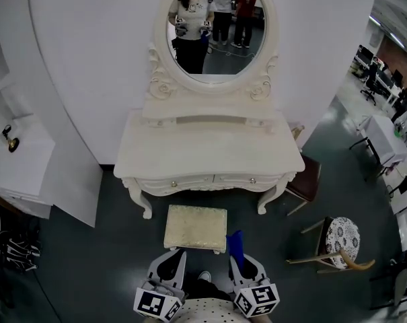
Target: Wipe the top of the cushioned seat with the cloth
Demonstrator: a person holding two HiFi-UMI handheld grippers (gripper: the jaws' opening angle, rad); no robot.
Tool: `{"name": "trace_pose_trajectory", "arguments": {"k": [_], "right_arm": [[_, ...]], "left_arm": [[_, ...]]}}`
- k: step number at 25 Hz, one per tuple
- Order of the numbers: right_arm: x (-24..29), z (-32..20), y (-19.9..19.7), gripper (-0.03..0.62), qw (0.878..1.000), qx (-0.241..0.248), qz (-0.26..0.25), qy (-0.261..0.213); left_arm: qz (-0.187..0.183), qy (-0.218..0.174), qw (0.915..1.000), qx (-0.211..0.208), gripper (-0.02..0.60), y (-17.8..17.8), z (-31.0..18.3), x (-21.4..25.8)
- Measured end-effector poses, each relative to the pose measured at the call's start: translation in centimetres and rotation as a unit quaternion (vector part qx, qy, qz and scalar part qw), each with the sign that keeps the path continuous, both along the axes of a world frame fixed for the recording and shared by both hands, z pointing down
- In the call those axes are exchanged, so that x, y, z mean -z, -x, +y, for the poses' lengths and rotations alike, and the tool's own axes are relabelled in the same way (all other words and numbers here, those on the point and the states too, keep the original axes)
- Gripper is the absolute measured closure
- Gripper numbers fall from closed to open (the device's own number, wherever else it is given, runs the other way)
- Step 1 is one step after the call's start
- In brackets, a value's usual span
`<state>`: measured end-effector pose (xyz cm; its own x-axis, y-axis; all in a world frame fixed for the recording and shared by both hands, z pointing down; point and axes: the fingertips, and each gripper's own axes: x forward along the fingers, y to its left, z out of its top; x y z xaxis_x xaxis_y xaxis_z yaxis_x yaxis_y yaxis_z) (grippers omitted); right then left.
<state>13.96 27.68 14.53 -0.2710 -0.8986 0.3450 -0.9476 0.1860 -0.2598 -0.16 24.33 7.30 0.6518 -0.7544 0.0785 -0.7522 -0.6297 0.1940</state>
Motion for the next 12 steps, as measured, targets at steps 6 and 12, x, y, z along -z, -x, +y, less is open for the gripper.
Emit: {"name": "trace_pose_trajectory", "arguments": {"k": [6, 12], "right_arm": [[-0.1, -0.8, -1.0, 0.531, 1.0, -0.006, -0.003, 0.0], [-0.2, -2.2, -1.7, 0.531, 1.0, -0.027, -0.002, 0.0]], "left_arm": [[-0.005, -0.002, 0.9999, -0.013, 0.583, -1.4, -0.8, 0.0], [-0.001, -0.001, 0.9996, -0.028, 0.583, -1.9, -2.4, -0.2]]}}
